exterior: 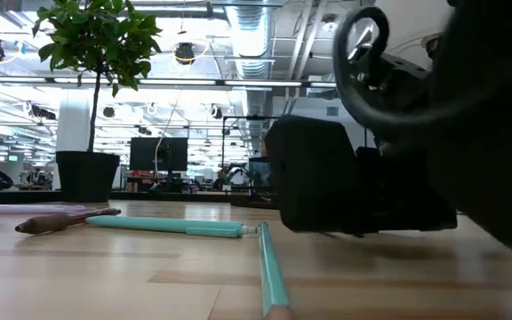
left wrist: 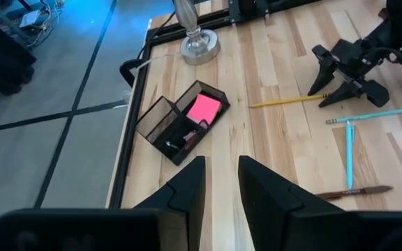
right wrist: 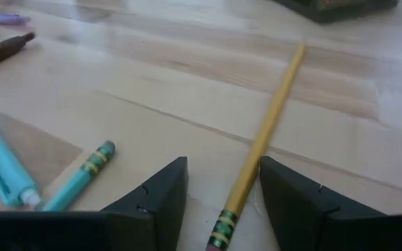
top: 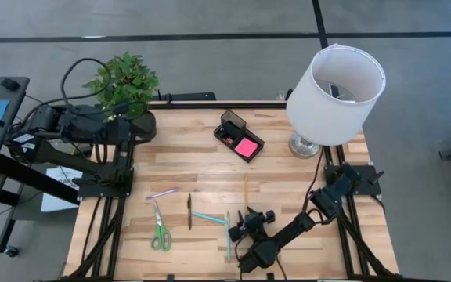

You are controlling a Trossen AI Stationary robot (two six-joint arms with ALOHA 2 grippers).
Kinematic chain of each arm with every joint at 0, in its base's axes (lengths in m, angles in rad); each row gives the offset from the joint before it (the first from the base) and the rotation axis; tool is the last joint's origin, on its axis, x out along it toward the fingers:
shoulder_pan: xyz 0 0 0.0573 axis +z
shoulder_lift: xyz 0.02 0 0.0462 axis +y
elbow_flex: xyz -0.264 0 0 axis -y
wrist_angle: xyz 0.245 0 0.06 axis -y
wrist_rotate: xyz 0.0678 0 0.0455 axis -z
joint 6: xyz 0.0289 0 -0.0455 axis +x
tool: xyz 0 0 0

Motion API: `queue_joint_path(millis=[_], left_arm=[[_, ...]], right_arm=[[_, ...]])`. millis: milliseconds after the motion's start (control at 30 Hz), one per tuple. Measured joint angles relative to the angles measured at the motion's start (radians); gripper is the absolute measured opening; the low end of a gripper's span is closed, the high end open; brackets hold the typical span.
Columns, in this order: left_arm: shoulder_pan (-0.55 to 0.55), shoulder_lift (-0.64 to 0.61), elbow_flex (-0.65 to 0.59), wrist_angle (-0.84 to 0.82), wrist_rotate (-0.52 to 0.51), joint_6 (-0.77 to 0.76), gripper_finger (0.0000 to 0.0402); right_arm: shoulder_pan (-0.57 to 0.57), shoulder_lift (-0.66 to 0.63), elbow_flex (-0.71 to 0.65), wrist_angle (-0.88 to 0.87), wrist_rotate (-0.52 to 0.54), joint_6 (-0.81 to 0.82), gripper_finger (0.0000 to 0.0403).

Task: Pick and place office supplies into organizer
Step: Put the yellow pencil into the desk organizer

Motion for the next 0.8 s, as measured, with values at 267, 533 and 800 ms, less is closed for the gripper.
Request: queue_joint_path(millis=[267,533,800], left_arm=[[0.000,0.000,0.000,-0.047,0.000,-0.011,0.0080],[0.000,0.000,0.000,-0.099,0.000,-0.021,0.0080],[0.000,0.000,0.000,-0.100,0.000,-0.021,0.0080]], right_arm=[[0.000,0.005,0.002,-0.007,-0.058,0.074,0.0167],[0.041,0.011,-0.002,-0.017,-0.058,0.089,0.0148],[0.034,0.014,-0.052,-0.033,-0.003,0.092,0.0082]])
